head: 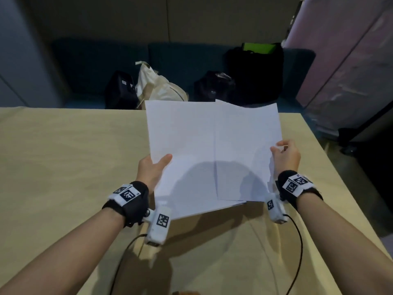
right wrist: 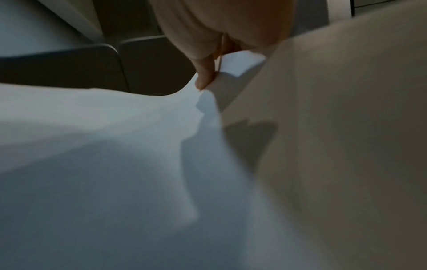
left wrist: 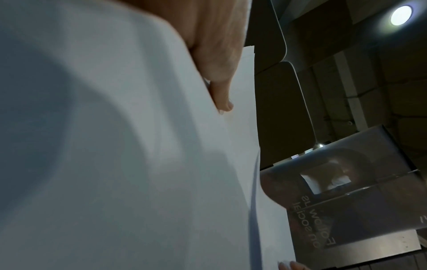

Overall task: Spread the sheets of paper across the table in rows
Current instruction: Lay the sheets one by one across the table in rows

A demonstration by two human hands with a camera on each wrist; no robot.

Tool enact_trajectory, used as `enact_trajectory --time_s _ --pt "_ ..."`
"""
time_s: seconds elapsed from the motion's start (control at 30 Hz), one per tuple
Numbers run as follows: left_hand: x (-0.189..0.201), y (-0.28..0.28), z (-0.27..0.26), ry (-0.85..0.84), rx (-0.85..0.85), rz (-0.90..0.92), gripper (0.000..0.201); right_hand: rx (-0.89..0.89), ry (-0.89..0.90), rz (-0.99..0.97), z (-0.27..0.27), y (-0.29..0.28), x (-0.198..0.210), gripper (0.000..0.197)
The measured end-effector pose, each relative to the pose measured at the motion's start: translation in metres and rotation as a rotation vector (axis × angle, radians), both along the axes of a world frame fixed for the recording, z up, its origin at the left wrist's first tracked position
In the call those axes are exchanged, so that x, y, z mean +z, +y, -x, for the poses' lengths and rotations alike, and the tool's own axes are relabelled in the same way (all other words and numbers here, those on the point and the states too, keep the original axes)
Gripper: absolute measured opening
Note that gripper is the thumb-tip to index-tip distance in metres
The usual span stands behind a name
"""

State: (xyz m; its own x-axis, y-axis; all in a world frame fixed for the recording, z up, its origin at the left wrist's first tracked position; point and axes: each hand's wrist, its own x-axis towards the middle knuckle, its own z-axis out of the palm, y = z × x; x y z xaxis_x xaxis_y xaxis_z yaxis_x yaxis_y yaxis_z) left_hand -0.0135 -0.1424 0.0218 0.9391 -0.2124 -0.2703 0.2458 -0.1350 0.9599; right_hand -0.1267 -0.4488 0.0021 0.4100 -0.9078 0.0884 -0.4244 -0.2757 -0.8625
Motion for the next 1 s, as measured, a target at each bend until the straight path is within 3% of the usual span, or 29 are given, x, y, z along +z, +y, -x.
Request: enact_trajectory --time_s 0.17,0.33,0.43,0.6,0.83,1.0 --pt "-0.002 -0.008 0.001 -0.018 0.029 -0.026 0.038 0.059 0.315 0.127 0.004 -0.052 -0.033 0.026" --pt "-0.012 -0.015 0.004 -0.005 0.034 -0.047 0.038 0.162 0.844 0.369 0.009 -0.071 -0.039 0.034" --pt "-0.017 -0.021 0.006 0.009 0.026 -0.058 0.039 0.197 0.853 0.433 0.009 -0.068 -0.035 0.033" --pt "-0.021 -0.031 0.009 0.035 0.004 -0.046 0.038 0.494 0.946 0.314 0.004 -0.024 -0.041 0.034" --pt "-0.021 -0.036 0.01 0.053 -0.032 -0.037 0.036 0.409 0.936 0.206 0.011 -0.057 -0.034 0.031" --pt "-0.022 -0.036 0.013 0.048 -0.043 -0.038 0.036 0.414 0.896 0.101 0.018 -0.059 -0.033 0.04"
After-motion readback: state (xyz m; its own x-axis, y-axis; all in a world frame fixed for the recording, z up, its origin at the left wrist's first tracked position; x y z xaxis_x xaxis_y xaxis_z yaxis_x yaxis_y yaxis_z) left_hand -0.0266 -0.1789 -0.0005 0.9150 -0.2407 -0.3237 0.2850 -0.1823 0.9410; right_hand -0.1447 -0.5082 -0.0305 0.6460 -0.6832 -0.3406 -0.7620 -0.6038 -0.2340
